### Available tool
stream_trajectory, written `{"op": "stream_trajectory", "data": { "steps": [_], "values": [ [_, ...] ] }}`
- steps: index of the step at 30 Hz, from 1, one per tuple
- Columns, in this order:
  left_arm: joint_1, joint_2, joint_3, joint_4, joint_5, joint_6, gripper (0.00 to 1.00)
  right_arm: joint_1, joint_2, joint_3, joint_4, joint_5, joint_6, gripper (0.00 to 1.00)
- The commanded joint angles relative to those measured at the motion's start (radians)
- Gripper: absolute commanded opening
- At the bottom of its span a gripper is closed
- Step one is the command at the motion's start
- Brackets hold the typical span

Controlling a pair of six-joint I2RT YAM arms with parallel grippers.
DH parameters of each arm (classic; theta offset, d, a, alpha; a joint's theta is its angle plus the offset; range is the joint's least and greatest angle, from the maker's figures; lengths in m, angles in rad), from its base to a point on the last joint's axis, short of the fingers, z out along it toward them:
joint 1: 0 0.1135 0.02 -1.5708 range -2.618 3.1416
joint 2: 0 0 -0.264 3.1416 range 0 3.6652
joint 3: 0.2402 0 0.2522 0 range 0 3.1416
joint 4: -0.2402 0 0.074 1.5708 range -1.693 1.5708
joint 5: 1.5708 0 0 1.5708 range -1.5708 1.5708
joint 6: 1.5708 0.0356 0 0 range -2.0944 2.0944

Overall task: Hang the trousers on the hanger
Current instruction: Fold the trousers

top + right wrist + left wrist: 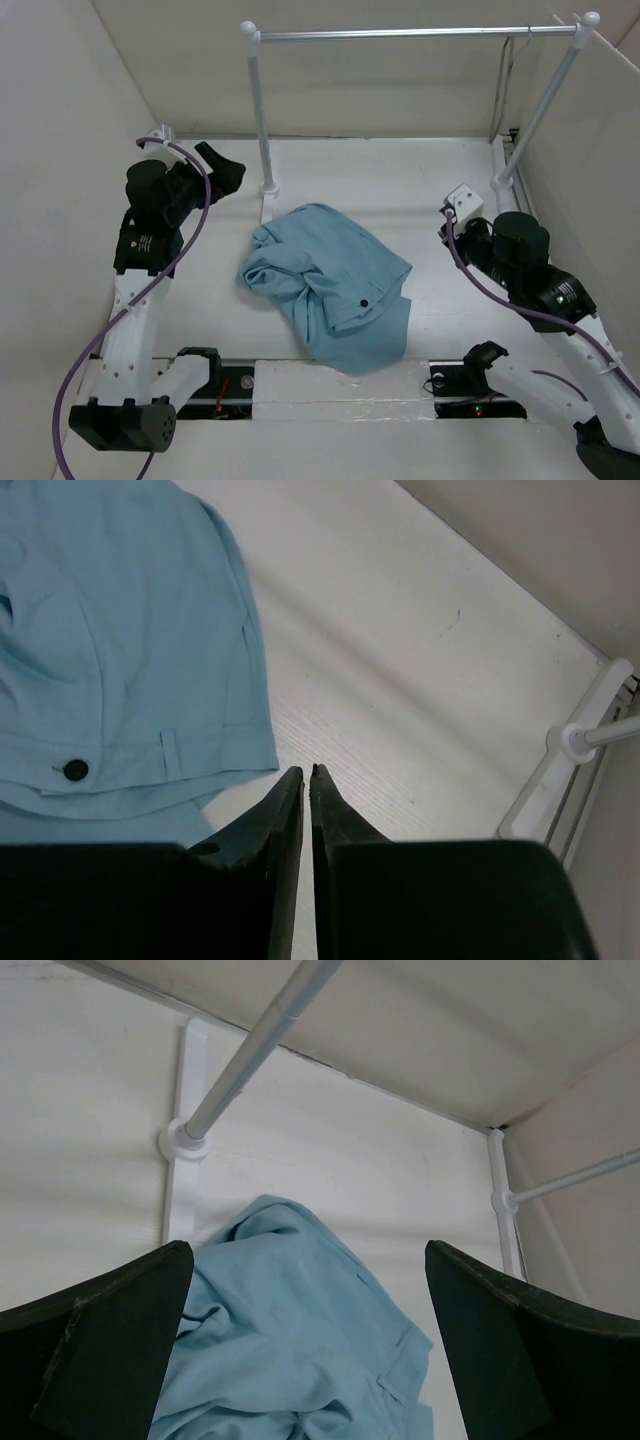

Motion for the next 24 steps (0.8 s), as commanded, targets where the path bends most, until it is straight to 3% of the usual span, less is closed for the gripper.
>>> {"op": "stream_trajectory", "data": {
  "steps": [1, 5, 9, 10, 12, 14, 15, 17, 18, 24],
  "values": [
    [0.001, -0.023, -0.001, -0.012, -0.095, -0.023, 0.99, 0.009, -0.009, 0.059, -0.001, 0.009, 0.010, 0.12],
    [0.001, 0.009, 0.022, -0.073, -0.085, 0.030, 0.99, 0.009, -0.014, 0.068, -0.029, 0.025, 0.018, 0.00],
    [0.001, 0.041, 0.001, -0.016, 0.080, 0.041, 0.99, 0.009, -0.022, 0.024, -0.007, 0.026, 0.059, 0.00],
    [0.001, 0.038, -0.021, 0.020, 0.116, 0.041, 0.88, 0.009, -0.011, 0.004, -0.010, 0.035, 0.076, 0.00],
    [0.001, 0.047, -0.084, 0.082, 0.115, -0.004, 0.00, 0.009, 0.020, -0.025, -0.027, 0.035, 0.135, 0.00],
    [0.001, 0.075, -0.136, 0.076, 0.129, -0.002, 0.00, -0.002, 0.073, -0.094, -0.012, 0.028, 0.169, 0.10],
    [-0.018, 0.111, -0.153, 0.067, 0.098, 0.004, 0.00, -0.011, 0.095, -0.119, 0.003, 0.020, 0.201, 0.31],
    [-0.048, 0.151, -0.203, 0.012, 0.038, 0.011, 0.25, -0.020, 0.147, -0.195, 0.089, -0.020, 0.238, 0.57],
    [-0.048, 0.194, -0.223, -0.001, 0.015, -0.006, 0.46, -0.039, 0.167, -0.218, 0.127, -0.041, 0.275, 0.71],
    [-0.048, 0.250, -0.352, 0.013, -0.115, -0.121, 0.87, -0.092, 0.369, -0.373, 0.476, -0.149, 0.415, 0.90]
  ]
}}
